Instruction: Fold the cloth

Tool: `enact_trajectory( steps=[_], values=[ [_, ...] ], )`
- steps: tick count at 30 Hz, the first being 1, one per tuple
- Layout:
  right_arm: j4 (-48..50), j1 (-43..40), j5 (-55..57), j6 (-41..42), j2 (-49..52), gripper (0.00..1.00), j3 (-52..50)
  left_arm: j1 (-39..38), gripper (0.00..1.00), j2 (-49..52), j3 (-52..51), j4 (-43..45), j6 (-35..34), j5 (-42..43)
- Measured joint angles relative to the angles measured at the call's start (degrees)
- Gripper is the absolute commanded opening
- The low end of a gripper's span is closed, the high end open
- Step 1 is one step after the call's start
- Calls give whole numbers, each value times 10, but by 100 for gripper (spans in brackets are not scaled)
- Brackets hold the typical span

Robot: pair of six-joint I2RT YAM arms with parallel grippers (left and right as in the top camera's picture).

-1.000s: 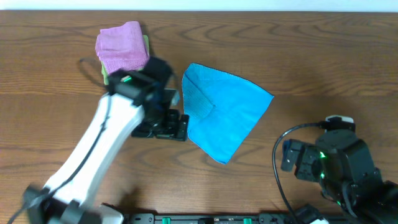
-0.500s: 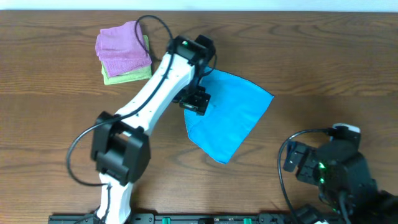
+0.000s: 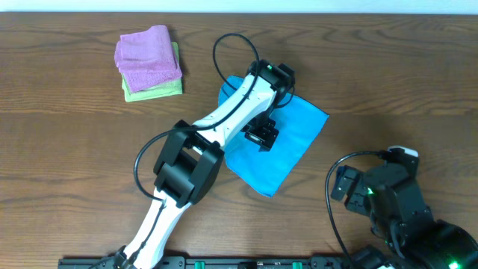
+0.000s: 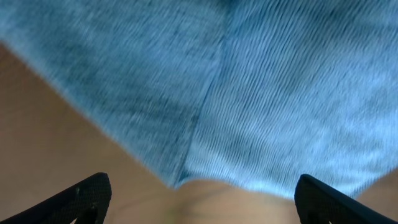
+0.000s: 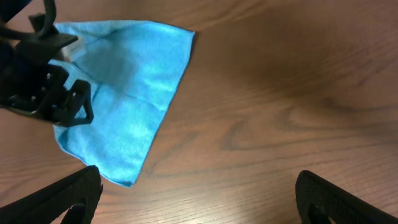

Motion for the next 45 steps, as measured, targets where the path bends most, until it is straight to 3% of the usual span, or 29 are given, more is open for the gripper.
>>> enact_trajectory(
  steps=[6,10,17,27,38,45],
  values=[
    [34,0,-8,-12,0,99,-3,1,96,9,1,83,13,0],
    [43,0,-13,-21,-1,99,-12,-3,96,9,1,137,65,-25],
    [43,0,-20,-23,-1,99,-42,-26,95,9,1,129,152,-124],
    [52,0,-21,-23,-1,99,-52,-28,95,28,1,138,164,-234],
    [53,0,-20,-25,-1,99,-52,-27,95,46,5,110,149,-228],
    [55,0,-20,-25,-1,99,-52,-28,95,46,5,95,147,-176]
  ],
)
